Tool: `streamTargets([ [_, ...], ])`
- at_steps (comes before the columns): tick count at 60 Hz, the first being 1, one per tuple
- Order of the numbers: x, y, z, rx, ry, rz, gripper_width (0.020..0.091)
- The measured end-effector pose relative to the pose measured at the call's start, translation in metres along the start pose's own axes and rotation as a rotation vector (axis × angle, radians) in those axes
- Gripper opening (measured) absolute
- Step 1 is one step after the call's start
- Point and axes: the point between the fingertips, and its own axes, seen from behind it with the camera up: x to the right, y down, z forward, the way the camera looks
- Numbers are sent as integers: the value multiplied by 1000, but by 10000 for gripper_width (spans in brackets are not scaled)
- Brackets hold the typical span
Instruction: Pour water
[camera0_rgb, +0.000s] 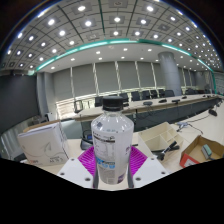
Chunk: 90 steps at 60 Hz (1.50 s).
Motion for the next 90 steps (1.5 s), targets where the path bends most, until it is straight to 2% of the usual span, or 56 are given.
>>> streamTargets([
  [5,35,44,7,-51,55,-131,395],
  [14,51,98,2,-120,93,-165,395],
  [22,60,133,5,-145,97,-164,402],
  [24,59,129,3,-99,91,-169,405],
  [26,57,129,2,-89,94,-173,416],
  [32,60,129,1,-69,108,-128,508],
  [36,64,134,2,-99,117,-123,582],
  [38,62,141,-1,-140,120,-116,686],
  [40,60,144,-5,-170,114,-105,838],
  [41,59,143,-7,-175,111,-101,873],
  [43,58,141,-12,-182,114,-93,839],
  [47,58,137,-28,-215,143,-94,867],
  [56,42,115,-81,-274,189,-112,863],
  [70,-22,86,-210,-396,253,-99,862],
  [80,-72,74,-288,-429,254,-79,861],
  [90,-98,77,-333,-445,262,-98,861],
])
